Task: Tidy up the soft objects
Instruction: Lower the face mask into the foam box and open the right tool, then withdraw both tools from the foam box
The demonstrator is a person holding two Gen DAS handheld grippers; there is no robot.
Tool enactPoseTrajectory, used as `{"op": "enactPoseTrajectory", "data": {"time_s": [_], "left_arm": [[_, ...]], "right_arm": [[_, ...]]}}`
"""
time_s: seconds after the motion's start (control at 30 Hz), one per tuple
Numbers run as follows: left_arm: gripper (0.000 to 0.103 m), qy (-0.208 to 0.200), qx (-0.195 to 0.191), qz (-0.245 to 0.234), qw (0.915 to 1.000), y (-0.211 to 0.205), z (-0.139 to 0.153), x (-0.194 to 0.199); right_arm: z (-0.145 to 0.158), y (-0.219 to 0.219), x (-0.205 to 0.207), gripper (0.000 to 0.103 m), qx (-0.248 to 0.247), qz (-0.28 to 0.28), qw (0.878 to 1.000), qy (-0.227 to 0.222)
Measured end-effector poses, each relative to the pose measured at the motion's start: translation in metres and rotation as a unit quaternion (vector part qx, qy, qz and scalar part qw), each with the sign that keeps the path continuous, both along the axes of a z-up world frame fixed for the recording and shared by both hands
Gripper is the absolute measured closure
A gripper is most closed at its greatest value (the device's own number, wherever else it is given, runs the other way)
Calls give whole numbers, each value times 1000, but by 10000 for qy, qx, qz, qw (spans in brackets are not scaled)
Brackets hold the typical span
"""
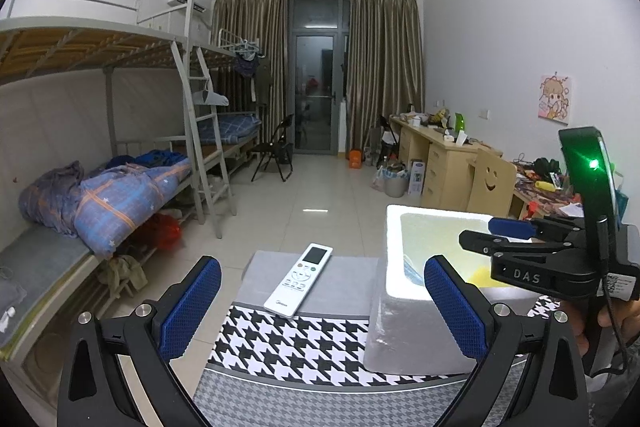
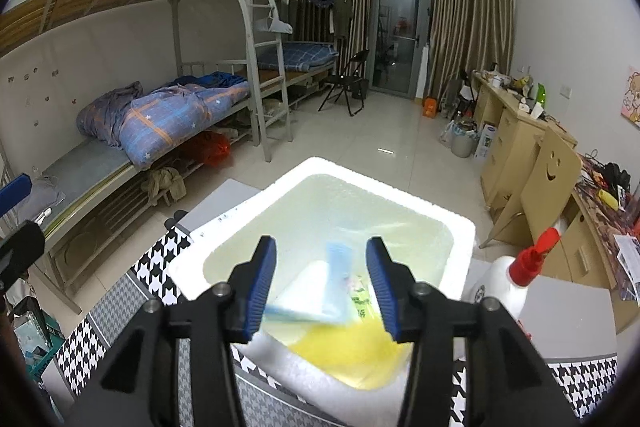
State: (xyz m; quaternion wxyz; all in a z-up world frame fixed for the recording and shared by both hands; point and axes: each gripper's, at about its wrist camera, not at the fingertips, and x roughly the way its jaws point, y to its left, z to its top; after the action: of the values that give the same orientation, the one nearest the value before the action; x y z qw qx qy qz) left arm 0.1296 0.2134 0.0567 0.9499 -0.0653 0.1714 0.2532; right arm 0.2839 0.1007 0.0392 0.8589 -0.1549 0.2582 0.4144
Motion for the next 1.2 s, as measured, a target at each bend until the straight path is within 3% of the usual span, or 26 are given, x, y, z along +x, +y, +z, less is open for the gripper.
{"op": "enactPoseTrajectory", "data": {"time_s": [0.1,0.2,0.37,0.43,0.57,1.2], "left_arm": [[1,-11,-8,-11,10000,0,2,-1],[1,-19,-4,-30,10000,-4,3,-3],[1,-18,-3,-62,10000,-8,5,-5],[1,-31,0,-74,10000,-10,6,-6],[1,-42,69,-103,9999,-21,8,-9],[1,-104,191,-299,9993,-57,19,-30]], "right_arm": [[5,-5,-3,50,89,-12,10000,8],[11,-12,-6,41,193,-39,9998,-34],[17,-20,-13,38,275,-66,9996,-70],[18,-24,-15,28,295,-103,9995,-88],[25,-34,-22,18,460,-235,9985,-175],[39,-81,-58,17,659,-196,9963,-518]]}}
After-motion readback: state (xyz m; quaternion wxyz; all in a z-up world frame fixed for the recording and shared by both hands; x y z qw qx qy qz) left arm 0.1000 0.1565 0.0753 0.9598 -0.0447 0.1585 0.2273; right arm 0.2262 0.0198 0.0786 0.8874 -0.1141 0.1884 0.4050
